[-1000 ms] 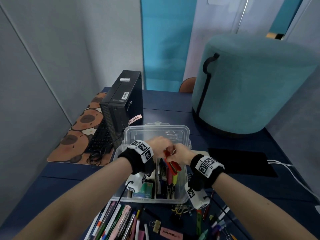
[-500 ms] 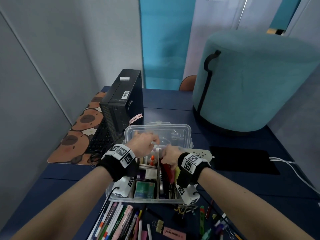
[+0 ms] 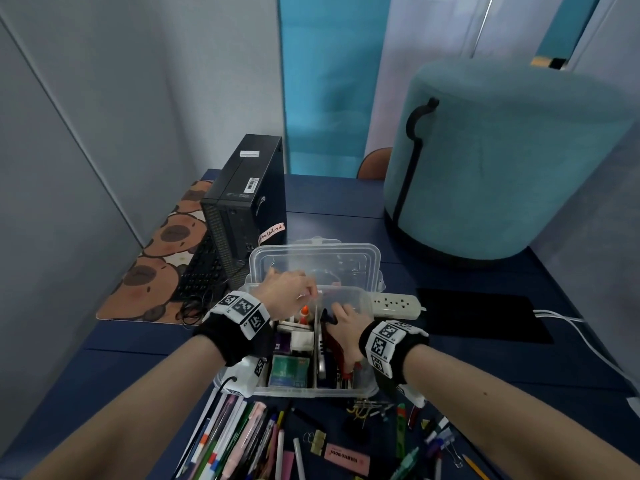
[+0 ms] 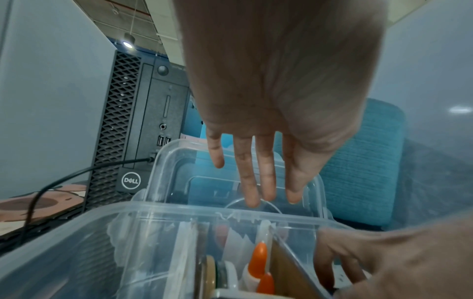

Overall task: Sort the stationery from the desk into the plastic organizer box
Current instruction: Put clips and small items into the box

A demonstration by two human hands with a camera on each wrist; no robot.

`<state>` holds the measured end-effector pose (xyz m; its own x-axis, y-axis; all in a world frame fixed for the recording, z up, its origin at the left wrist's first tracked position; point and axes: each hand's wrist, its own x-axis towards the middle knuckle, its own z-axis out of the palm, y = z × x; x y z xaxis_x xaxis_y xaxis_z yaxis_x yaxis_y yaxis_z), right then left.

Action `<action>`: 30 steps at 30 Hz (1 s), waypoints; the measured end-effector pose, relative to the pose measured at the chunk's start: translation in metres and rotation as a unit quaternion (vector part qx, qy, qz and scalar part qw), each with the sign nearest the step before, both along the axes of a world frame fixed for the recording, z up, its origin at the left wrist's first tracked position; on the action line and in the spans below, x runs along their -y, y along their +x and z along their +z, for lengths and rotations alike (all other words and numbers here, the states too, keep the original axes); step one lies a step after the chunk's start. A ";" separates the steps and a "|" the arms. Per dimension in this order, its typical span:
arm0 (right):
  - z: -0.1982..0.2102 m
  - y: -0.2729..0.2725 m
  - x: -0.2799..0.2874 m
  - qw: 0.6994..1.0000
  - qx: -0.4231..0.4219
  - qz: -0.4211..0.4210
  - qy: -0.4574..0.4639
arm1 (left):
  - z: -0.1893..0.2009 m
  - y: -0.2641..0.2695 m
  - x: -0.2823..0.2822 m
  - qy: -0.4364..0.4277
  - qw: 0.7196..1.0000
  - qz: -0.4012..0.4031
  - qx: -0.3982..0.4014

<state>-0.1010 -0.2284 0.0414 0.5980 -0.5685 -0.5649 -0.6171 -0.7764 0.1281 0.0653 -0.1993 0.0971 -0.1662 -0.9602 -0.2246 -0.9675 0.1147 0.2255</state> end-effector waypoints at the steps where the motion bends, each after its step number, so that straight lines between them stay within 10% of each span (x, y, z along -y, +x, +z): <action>1: -0.003 -0.001 -0.003 1.000 0.006 0.008 -0.023 | 0.000 0.000 0.000 0.001 1.000 0.001 0.000; 30: -0.016 0.005 -0.027 0.896 0.256 -0.354 0.078 | -0.014 -0.012 -0.008 -0.018 1.000 0.005 -0.017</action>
